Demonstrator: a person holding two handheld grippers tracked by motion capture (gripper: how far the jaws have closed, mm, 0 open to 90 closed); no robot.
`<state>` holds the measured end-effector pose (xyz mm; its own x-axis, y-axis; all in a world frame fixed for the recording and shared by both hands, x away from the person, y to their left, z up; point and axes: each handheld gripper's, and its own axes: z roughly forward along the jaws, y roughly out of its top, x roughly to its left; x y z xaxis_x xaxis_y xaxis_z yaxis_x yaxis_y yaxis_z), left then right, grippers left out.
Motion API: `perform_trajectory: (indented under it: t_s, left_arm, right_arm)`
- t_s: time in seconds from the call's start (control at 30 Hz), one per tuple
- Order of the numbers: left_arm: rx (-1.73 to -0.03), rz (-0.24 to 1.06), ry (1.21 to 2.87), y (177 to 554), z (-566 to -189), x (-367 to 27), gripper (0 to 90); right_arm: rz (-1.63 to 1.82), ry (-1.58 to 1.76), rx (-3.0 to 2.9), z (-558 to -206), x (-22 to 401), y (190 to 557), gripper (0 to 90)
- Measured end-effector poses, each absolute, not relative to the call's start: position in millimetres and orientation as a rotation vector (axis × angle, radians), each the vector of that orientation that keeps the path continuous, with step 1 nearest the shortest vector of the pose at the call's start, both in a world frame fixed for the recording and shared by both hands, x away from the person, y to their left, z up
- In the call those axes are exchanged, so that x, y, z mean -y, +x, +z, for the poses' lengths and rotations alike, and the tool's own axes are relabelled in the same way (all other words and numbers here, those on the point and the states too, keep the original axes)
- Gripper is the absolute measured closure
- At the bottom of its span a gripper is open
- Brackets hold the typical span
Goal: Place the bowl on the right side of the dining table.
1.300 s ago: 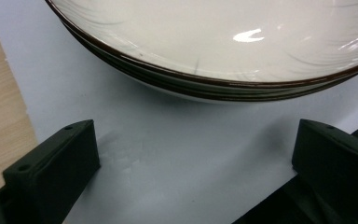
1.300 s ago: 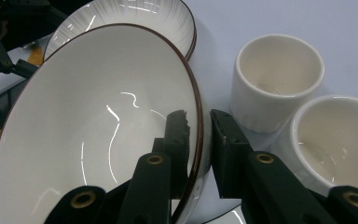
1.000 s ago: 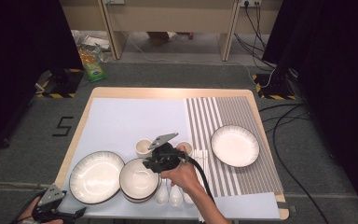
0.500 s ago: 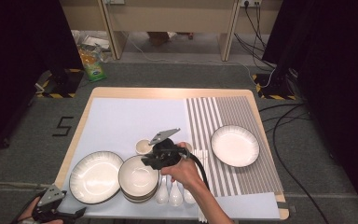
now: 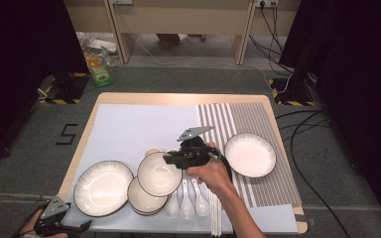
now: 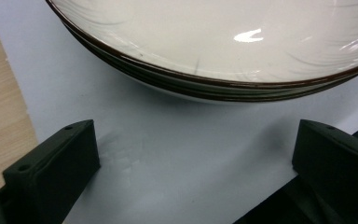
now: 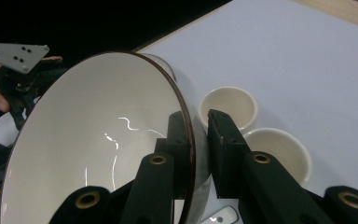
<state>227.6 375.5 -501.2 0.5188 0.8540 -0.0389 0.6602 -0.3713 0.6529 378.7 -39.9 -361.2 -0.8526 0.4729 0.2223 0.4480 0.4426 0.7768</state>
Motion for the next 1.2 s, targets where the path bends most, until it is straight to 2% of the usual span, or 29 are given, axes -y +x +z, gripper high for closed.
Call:
perform_trajectory:
  t_s: [0.17, 0.57, 0.6, 0.7, 0.73, 1.2]
  left_arm:
    - [-1.228, 0.408, 2.146, 227.6, -501.2, -375.4, 0.0]
    - [-1.225, 0.407, 2.143, 227.5, -501.4, -375.8, 0.0]
    - [-1.225, 0.407, 2.144, 227.6, -501.4, -375.8, 0.0]
    - [-1.234, 0.415, 2.14, 227.7, -501.4, -374.7, 0.0]
    - [-1.226, 0.406, 2.143, 227.5, -501.3, -375.7, 0.0]
    - [-1.236, 0.411, 2.141, 227.8, -501.2, -374.6, 0.0]
  right_arm:
    - [1.434, 0.903, -2.606, -357.1, 60.4, 383.9, 79.1]
    - [1.416, 1.133, -2.442, -355.0, 150.4, 401.4, 79.1]
    - [1.404, 1.198, -2.404, -357.4, 171.3, 404.7, 79.1]
    - [1.378, 1.237, -2.383, -358.9, 186.2, 406.4, 78.9]
    - [1.357, 1.288, -2.348, -361.7, 204.3, 408.1, 78.9]
    - [1.266, 1.578, -2.158, -388.1, 289.2, 421.8, 78.3]
